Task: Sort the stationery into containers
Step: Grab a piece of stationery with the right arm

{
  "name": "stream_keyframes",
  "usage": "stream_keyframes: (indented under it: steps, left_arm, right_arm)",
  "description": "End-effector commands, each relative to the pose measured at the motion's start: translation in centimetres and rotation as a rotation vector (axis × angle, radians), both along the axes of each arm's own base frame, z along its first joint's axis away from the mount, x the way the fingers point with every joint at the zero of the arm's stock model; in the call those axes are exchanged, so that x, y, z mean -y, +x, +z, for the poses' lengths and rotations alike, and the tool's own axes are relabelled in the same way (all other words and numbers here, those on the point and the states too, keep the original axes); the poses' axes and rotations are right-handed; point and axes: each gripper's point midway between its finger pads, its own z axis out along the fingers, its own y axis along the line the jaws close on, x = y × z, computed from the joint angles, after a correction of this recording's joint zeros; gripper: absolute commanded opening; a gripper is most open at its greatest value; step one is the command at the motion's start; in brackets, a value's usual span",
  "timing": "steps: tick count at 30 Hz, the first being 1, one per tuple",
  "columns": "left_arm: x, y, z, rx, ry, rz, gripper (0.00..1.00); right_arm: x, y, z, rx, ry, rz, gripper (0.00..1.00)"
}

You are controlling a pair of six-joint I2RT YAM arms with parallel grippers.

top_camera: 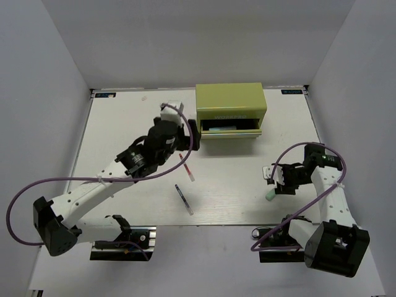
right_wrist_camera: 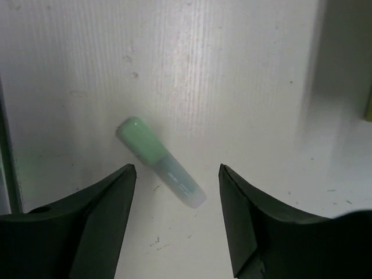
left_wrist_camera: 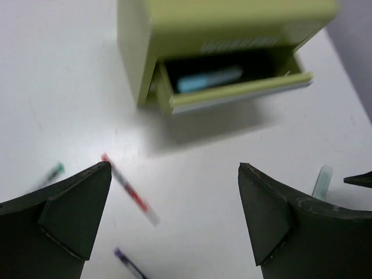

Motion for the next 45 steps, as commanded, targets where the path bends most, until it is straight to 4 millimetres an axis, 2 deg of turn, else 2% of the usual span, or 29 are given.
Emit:
stream_keyframes:
  steps: [1,2,3,5,6,8,12,17,23,26,31,32,36,38,39,40,41,42,43,44,45]
  left_arm:
    - [-2.9,-2.5,-7.6,-0.298,-0.105,0.212,1.00]
    - [-3.4,-2.9,-8.6,-0.333,-0.123,0.236,1.00]
    - [-3.9,-3.8,-10.0,-0.372,-0.130,0.249,1.00]
    - [-4.4,-4.4,-11.7,-0.415,-0.157,0.272,1.00]
    - [-4.7,-4.6,-12.0,-0.424,-0.161,0.269,1.00]
    - [-4.7,-4.5,-11.4,-0.416,-0.203,0.267,1.00]
    - [-4.8,-4.8,-12.0,-0.438,-0.194,0.265,1.00]
    - [-4.9,-5.2,-12.0,-0.464,-0.227,0.266,1.00]
    - [-4.8,-5.4,-11.9,-0.477,-0.248,0.269,1.00]
    - [-4.6,-5.8,-12.1,-0.504,-0.261,0.267,1.00]
    - [-5.0,-6.6,-12.1,-0.531,-0.285,0.280,1.00]
    - [-4.9,-6.7,-12.1,-0.542,-0.298,0.279,1.00]
    - [-5.0,-7.1,-12.4,-0.558,-0.318,0.284,1.00]
    - [-4.8,-7.3,-12.4,-0.567,-0.327,0.281,1.00]
    - [-4.8,-7.3,-12.4,-0.567,-0.327,0.281,1.00]
    - [-4.9,-7.4,-12.7,-0.572,-0.320,0.284,1.00]
    - [-4.8,-7.5,-13.0,-0.578,-0.323,0.276,1.00]
    - [-4.8,-7.5,-13.0,-0.578,-0.323,0.276,1.00]
    - [-4.8,-7.7,-13.4,-0.590,-0.318,0.271,1.00]
    - [-4.6,-7.5,-13.1,-0.583,-0.327,0.267,1.00]
    - [-4.6,-7.8,-13.7,-0.597,-0.320,0.263,1.00]
  right_arm:
    - [0.8,-0.8,-1.8,0.048,-0.101,0.163,0.66]
    - [0.9,-0.4,-2.1,0.060,-0.109,0.172,0.66]
    - [1.2,-0.8,-3.1,0.029,-0.127,0.183,0.68]
    - [2.0,-0.5,-4.0,0.021,-0.169,0.203,0.71]
    - [2.3,-0.7,-4.9,-0.006,-0.186,0.207,0.74]
    - [2.8,-0.8,-5.9,-0.028,-0.211,0.218,0.76]
    - [3.2,0.7,-7.0,0.020,-0.247,0.225,0.76]
    - [3.6,1.2,-8.4,-0.011,-0.281,0.234,0.76]
    - [3.8,2.2,-8.9,-0.022,-0.294,0.257,0.76]
    - [3.8,1.6,-9.8,-0.064,-0.300,0.310,0.69]
    - [3.5,1.6,-9.8,-0.086,-0.295,0.374,0.59]
    - [3.5,0.7,-10.0,-0.124,-0.288,0.404,0.58]
    - [3.5,-0.3,-10.1,-0.168,-0.293,0.444,0.48]
    - [3.2,-0.1,-9.7,-0.162,-0.279,0.423,0.38]
    - [2.4,0.5,-9.0,-0.140,-0.237,0.402,0.32]
    - [1.5,1.3,-7.8,-0.108,-0.190,0.365,0.24]
    - [0.0,3.1,-5.6,-0.051,-0.107,0.315,0.18]
    - [0.0,2.8,-5.7,-0.091,-0.101,0.261,0.18]
    - [-1.6,4.4,-3.3,-0.024,-0.018,0.236,0.15]
    - [-2.1,5.8,-1.6,0.001,0.007,0.197,0.15]
    - [-2.6,6.3,-0.5,-0.004,0.034,0.156,0.13]
